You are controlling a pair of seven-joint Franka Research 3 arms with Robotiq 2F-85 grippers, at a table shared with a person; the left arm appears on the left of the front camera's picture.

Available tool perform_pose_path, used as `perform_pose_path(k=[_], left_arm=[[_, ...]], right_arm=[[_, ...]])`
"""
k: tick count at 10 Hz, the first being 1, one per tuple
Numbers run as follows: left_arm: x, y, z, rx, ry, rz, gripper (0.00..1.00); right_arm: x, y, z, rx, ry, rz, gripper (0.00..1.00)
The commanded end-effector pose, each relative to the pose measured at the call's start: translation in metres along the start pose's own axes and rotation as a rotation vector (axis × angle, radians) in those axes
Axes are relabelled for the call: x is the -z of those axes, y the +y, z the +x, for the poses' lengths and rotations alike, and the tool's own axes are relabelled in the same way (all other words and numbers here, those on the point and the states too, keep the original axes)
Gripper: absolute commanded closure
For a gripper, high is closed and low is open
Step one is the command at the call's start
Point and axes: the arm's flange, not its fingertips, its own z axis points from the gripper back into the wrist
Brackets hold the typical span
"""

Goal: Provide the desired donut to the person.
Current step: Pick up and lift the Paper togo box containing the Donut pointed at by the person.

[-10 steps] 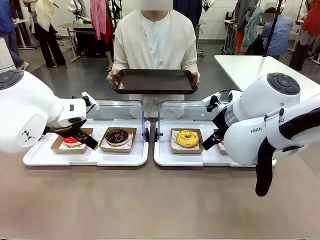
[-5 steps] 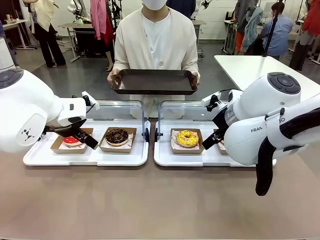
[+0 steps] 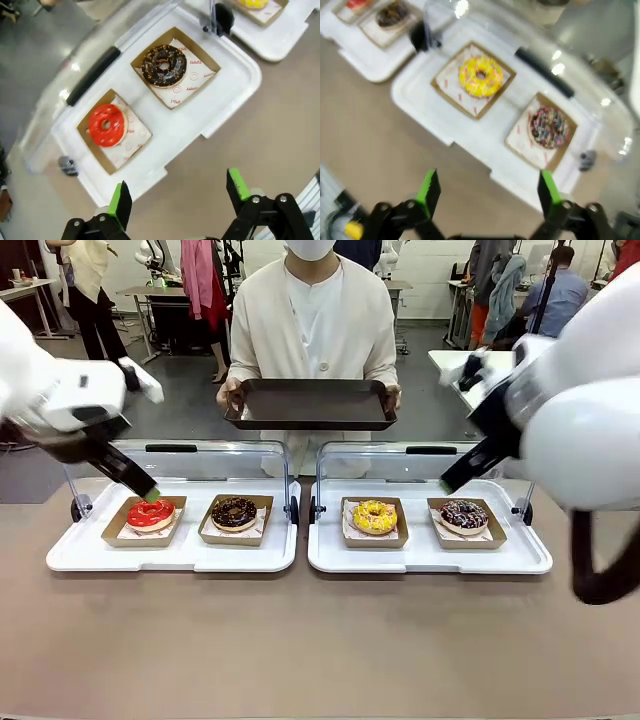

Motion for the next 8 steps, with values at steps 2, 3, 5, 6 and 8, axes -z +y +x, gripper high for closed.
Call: perform_pose_path(k=[2,3,5,6,8], left_arm=[[-0.052,0.011,-0.004,-0.001,-0.042,0.02,0.0],[-0.047,0.008,-0.004,0.022,-0.089,0.046,0.0],[-0.057,0.004,-0.002,-0.002,-0.032,0.012,0.0],[-0.057,0.004,-0.002,-0.002,-0.032,0.012,0.0],[-0.057,0.004,-0.002,-0.002,-0.032,0.012,0.0]], right_arm=[[-0.068,-0.005,-0.013,0.016,0.014,-0.041,0.0],[-0.063,-0.003,-0.013,-0.001,0.015,-0.046,0.0],[-0.071,-0.001,-0.014,0.01,-0.01,-0.02,0.0],[-0.071,-0.001,-0.014,0.01,-0.01,-0.02,0.0],[-0.071,-0.001,-0.014,0.01,-0.01,-0.02,0.0]])
